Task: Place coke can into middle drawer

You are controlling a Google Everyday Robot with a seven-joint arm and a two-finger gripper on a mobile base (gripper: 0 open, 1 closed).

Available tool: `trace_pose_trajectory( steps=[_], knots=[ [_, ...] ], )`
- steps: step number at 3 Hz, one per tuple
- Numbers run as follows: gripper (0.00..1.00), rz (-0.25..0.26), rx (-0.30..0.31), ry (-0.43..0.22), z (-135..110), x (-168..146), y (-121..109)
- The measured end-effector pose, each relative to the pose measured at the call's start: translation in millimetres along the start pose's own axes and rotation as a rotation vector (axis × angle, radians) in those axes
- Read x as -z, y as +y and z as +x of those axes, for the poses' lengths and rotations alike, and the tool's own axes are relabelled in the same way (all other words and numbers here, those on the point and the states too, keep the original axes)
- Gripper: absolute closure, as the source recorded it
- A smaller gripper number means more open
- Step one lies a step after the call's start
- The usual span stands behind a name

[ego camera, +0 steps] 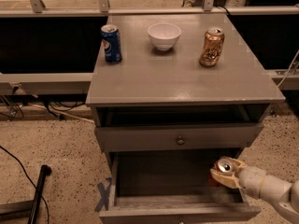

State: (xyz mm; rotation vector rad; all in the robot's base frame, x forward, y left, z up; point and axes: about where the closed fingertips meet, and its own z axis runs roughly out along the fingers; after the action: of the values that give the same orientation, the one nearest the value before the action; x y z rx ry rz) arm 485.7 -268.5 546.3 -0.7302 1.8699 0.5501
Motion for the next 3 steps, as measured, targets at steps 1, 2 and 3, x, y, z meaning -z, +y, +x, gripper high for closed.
trace_pose_trajectory(
  steps=[1, 2, 3],
  knots=[
    [1.00, 0.019, 0.011, 0.008, 15, -19, -3],
    [1.00, 0.034, 0.042, 0.018, 34, -40, -6],
    [1.00, 0.034, 0.063, 0.031, 47, -52, -8]
  ],
)
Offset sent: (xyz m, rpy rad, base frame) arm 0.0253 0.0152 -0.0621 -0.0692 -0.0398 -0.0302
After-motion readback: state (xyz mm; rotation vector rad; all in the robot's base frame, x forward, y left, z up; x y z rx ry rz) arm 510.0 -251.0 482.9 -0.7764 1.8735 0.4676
